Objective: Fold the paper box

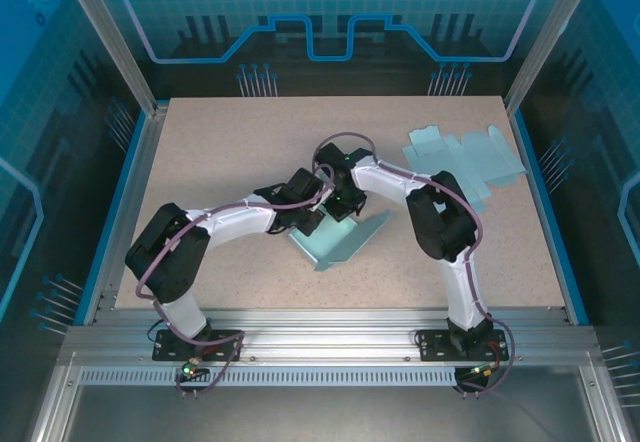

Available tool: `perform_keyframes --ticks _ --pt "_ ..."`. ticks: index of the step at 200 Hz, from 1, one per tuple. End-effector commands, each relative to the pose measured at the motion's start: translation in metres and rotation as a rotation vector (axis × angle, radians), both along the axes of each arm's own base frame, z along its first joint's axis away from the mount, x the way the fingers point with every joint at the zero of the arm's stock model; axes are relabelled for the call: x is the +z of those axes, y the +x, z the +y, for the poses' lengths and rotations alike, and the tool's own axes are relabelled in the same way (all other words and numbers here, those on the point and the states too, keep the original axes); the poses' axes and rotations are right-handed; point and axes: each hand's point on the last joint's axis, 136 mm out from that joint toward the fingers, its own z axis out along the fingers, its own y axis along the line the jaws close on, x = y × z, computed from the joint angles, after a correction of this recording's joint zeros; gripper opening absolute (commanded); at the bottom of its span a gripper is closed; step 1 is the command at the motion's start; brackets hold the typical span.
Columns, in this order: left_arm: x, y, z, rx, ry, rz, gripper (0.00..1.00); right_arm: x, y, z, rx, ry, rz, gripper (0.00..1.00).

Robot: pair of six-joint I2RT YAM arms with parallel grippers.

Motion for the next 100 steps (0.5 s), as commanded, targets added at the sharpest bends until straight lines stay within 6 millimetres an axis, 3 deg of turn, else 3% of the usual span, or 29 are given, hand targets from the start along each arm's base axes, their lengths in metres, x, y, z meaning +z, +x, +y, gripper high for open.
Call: perform_keyframes --ticks 1,21,34,59,100 --pt "0.011 0.0 0.009 0.106 -0.011 -0.02 0.0 -0.035 0.016 -0.049 -0.102 -0.278 -0.117 0.03" --pt "0.016 0.002 0.008 0.153 -0.06 -0.035 0.0 -0.042 0.013 -0.051 -0.1 -0.33 -0.14 0.01" --pt "0.018 0.003 0.007 0.174 -0.086 -0.044 0.18 -0.047 0.01 -0.049 -0.098 -0.336 -0.133 0.0" --pt "0.029 0.001 0.011 0.205 -0.112 -0.063 0.33 -0.052 0.005 -0.047 -0.081 -0.345 -0.125 0.0" --pt "0.081 -0.01 0.036 0.289 -0.176 -0.18 0.46 -0.054 0.001 -0.042 -0.041 -0.351 -0.124 0.0"
